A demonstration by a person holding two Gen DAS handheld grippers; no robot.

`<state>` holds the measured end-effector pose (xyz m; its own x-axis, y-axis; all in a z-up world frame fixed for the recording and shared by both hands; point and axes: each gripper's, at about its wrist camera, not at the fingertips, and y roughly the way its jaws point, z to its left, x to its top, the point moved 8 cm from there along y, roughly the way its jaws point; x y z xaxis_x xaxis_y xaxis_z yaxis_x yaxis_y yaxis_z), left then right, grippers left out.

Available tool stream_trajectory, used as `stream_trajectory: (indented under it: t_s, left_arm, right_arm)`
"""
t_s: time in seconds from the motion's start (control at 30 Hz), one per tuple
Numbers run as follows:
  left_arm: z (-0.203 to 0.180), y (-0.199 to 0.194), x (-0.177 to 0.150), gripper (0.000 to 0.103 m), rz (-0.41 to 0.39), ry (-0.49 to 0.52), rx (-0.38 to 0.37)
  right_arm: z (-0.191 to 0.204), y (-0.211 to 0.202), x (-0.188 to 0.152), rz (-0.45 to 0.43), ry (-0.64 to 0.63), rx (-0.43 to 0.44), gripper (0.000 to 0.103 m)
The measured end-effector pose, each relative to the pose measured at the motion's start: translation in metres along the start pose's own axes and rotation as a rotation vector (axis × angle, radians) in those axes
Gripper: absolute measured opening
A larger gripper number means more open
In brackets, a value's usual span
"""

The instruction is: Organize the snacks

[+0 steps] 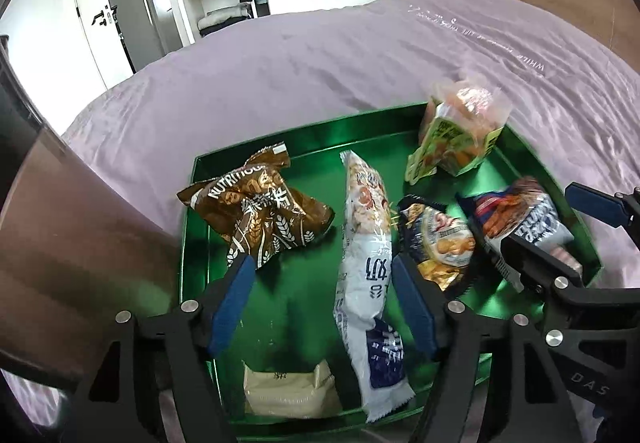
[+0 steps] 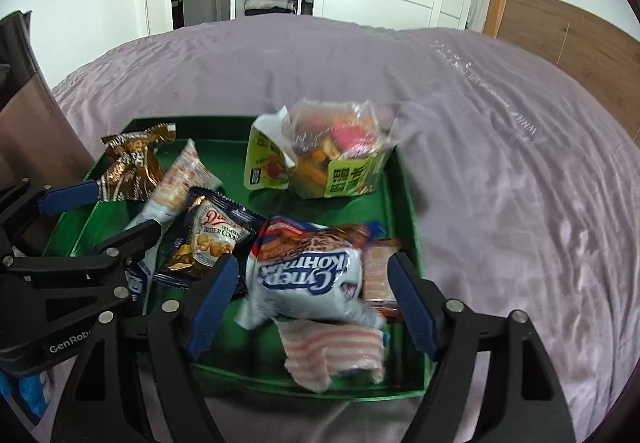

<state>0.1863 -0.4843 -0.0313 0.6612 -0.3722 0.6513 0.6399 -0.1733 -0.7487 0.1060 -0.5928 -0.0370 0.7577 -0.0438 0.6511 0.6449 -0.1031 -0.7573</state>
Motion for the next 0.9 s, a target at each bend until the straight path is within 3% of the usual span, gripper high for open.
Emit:
stream_trajectory:
  t_s: [0.13,0.43,0.63,0.9]
  left_arm:
    - [0.0,-0.015,0.003,0.072,-0.012,-0.004,-0.009]
    - [0.001,-0.065,-0.001,0.072,-0.044,-0.038,-0.052]
    - [0.006,-0.112,-0.022,0.072,-0.062,-0.056,-0.1]
    - [0.028,-0.164,-0.061,0.072,-0.064,-0.049,-0.103]
  right_arm:
    - [-0.002,-0.022,0.006,-0.022,-0.008,-0.01,0.099]
    - [-0.012,-0.089,0.005,-0.074,0.008,-0.052,0.103]
    - [-0.015,-0.133,-0.023,-0.066,0.041,-0.101,0.103]
    - [0.02,-0.171,-0.07,-0.048,0.089,-0.098,0.103]
